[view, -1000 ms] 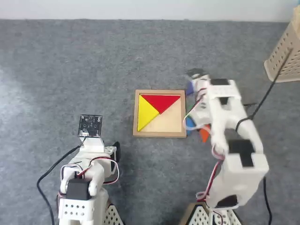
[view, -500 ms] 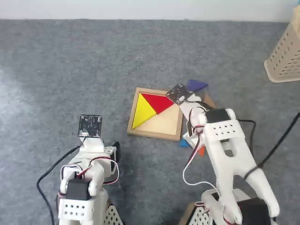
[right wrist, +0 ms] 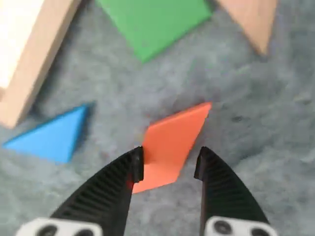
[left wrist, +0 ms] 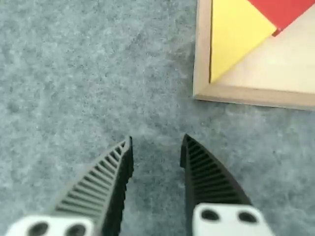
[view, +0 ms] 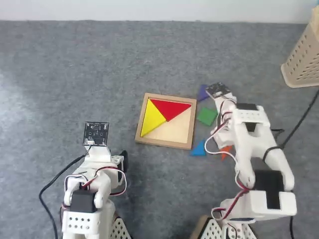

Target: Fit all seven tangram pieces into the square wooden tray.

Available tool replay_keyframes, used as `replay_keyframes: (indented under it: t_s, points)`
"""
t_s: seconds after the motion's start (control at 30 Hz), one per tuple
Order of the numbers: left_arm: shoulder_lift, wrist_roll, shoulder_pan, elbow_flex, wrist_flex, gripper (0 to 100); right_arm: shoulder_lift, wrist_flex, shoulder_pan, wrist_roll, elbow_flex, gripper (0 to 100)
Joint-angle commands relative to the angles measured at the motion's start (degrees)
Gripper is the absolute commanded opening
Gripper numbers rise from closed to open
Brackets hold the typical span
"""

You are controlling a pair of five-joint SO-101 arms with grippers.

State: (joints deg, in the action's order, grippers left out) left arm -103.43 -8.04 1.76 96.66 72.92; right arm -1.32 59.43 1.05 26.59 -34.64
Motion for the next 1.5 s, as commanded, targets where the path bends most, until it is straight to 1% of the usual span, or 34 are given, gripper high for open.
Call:
replay_keyframes:
  t_s: [0.0, 0.07, 0.17, 0.3, 0.37, 0.43, 0.5, 0.73, 0.9, 1.0, 1.13, 1.27, 1.37, 1.47]
  points:
    - [-1.14, -0.35, 0.35, -0.13, -0.35, 15, 1.36, -0.48, -2.51, -0.79, 2.46, 17.7]
    - [-1.14, -0.35, 0.35, -0.13, -0.35, 15, 5.14, 1.80, -1.89, -1.93, 2.37, 17.7]
    - [-1.14, -0.35, 0.35, -0.13, -0.35, 15, 12.53, 5.41, 1.71, -3.16, 1.49, 17.7]
    - [-1.14, -0.35, 0.35, -0.13, -0.35, 15, 17.71, 3.82, 5.93, -4.22, -3.52, 18.4]
    - [-1.14, -0.35, 0.35, -0.13, -0.35, 15, 16.48, 2.59, 7.43, -4.22, -5.01, 22.9]
    - [-1.14, -0.35, 0.35, -0.13, -0.35, 15, 13.76, 1.63, 7.52, -3.96, -5.10, 28.5]
    - [-1.14, -0.35, 0.35, -0.13, -0.35, 15, 10.33, 1.01, 7.43, -3.87, -4.31, 31.9]
    - [-1.14, -0.35, 0.35, -0.13, -0.35, 15, -0.40, -0.31, 6.73, -3.87, 0.26, 31.0]
    - [-1.14, -0.35, 0.35, -0.13, -0.35, 15, -1.19, -0.31, 3.91, -3.87, 1.14, 25.9]
    - [-1.14, -0.35, 0.35, -0.13, -0.35, 15, -1.10, -0.31, 3.74, -4.31, 1.14, 23.1]
    - [-1.14, -0.35, 0.35, -0.13, -0.35, 15, -1.27, -0.31, 3.74, -4.48, 1.14, 15.6]
    - [-1.14, -0.35, 0.35, -0.13, -0.35, 15, -0.84, -0.31, 3.74, -6.95, 1.14, 8.9]
    - [-1.14, -0.35, 0.35, -0.13, -0.35, 15, 0.31, 1.10, 3.65, -7.38, 1.41, 4.5]
    - [-1.14, -0.35, 0.35, -0.13, -0.35, 15, 5.76, 4.00, 4.00, -11.78, 2.64, 0.5]
